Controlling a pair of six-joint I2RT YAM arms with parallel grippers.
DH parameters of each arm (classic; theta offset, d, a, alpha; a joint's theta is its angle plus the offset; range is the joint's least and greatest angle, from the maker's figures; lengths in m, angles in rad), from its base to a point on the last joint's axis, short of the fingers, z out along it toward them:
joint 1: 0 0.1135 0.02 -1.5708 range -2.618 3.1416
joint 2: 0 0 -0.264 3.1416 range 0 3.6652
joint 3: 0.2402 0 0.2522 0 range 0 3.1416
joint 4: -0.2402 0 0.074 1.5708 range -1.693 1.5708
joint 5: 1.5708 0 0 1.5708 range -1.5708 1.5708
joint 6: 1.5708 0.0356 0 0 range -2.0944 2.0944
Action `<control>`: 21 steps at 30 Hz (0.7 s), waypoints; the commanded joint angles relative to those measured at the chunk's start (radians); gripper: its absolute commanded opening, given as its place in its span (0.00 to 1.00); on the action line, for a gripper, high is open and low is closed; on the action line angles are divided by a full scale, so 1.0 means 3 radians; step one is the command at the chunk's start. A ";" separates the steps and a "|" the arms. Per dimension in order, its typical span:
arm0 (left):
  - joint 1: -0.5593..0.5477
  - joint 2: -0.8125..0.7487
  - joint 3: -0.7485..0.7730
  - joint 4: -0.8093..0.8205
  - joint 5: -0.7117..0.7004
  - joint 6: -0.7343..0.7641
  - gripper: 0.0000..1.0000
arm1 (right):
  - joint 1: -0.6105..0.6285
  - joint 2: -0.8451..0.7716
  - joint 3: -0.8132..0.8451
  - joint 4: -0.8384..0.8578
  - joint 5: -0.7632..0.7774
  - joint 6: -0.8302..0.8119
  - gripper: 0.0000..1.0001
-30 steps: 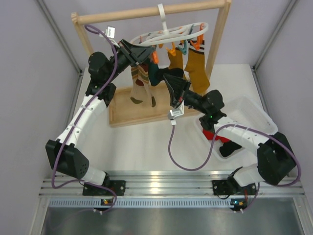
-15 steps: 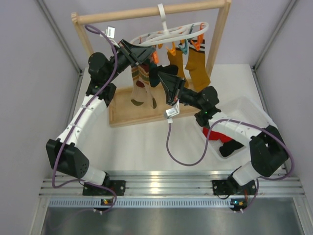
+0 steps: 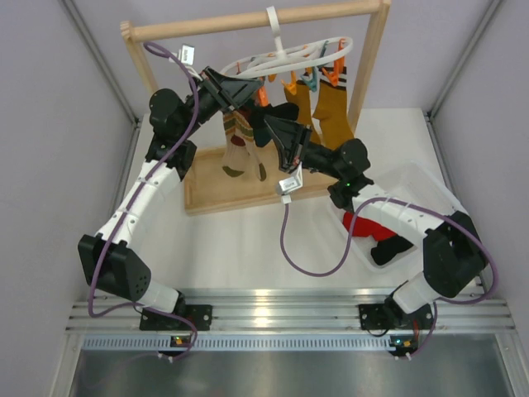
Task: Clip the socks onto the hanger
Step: Clamp the sock onto the hanger.
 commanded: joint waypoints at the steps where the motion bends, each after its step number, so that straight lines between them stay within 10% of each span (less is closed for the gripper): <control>1: -0.0028 0.0014 -0.0033 0.0110 0.0299 -0.0035 0.00 | 0.0049 0.0025 0.0139 -0.0053 -0.0073 0.0032 0.00; 21: -0.0002 0.0024 -0.0013 0.0136 0.0330 -0.0071 0.00 | 0.0039 0.0086 0.0169 -0.0104 -0.0032 -0.0004 0.00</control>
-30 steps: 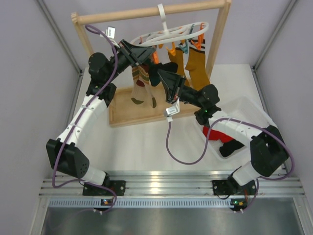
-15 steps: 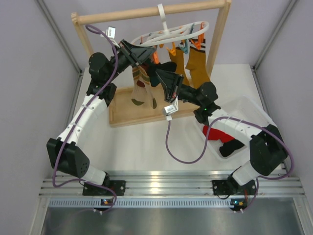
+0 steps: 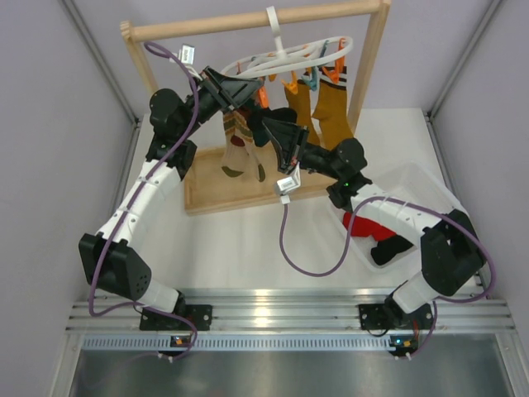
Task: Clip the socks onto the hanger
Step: Clamp the sock onto the hanger.
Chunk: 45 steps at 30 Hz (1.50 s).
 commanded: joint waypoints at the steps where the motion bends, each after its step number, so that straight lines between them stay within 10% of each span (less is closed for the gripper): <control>1: -0.0017 0.0005 -0.0016 0.0100 0.0306 -0.0001 0.00 | 0.0034 0.0052 0.0195 0.0033 -0.0032 0.0012 0.00; 45: -0.0012 -0.0015 -0.0051 0.0013 0.0234 0.0158 0.00 | 0.0029 -0.0117 0.0067 0.0130 0.0030 -0.0060 0.00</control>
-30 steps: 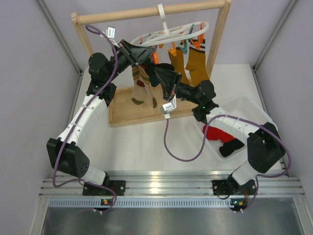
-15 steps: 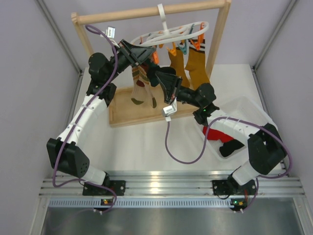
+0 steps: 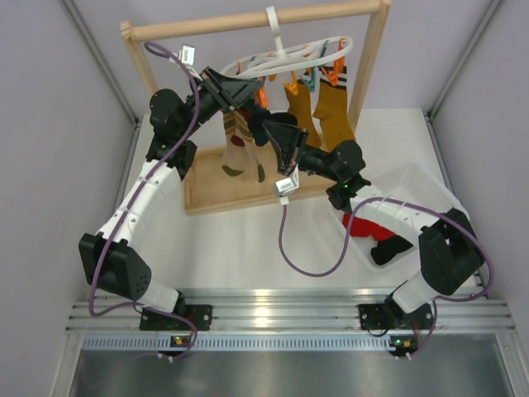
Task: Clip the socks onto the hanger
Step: Clamp the sock onto the hanger.
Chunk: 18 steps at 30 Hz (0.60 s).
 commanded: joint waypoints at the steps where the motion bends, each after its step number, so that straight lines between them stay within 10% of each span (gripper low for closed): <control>1: -0.0012 -0.0011 -0.0041 -0.0020 0.0228 0.0089 0.00 | 0.0029 -0.0148 0.0142 0.0122 -0.0030 0.0000 0.00; 18: -0.0012 0.0004 -0.0051 -0.0102 0.0228 0.0140 0.00 | 0.0034 -0.0143 0.0249 0.0077 -0.0051 0.0000 0.00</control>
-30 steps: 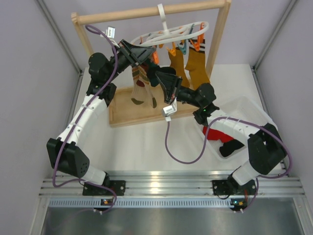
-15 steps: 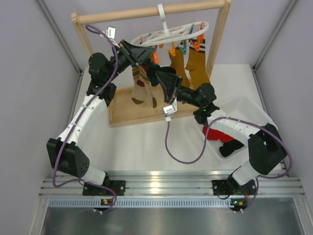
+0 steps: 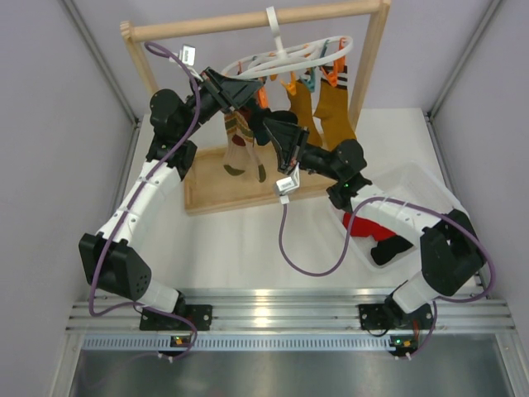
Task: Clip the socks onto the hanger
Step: Clamp the sock onto the hanger.
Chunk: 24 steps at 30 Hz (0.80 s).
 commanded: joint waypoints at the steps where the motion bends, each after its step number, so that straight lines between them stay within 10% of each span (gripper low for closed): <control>1: -0.0012 0.0004 -0.0049 -0.0097 0.0249 0.0035 0.00 | 0.0034 -0.0112 0.0225 0.0090 -0.0051 0.0002 0.00; 24: -0.0012 0.0019 -0.0039 -0.0056 0.0311 -0.0119 0.00 | 0.0029 0.0057 0.0435 -0.0037 -0.0030 -0.0151 0.00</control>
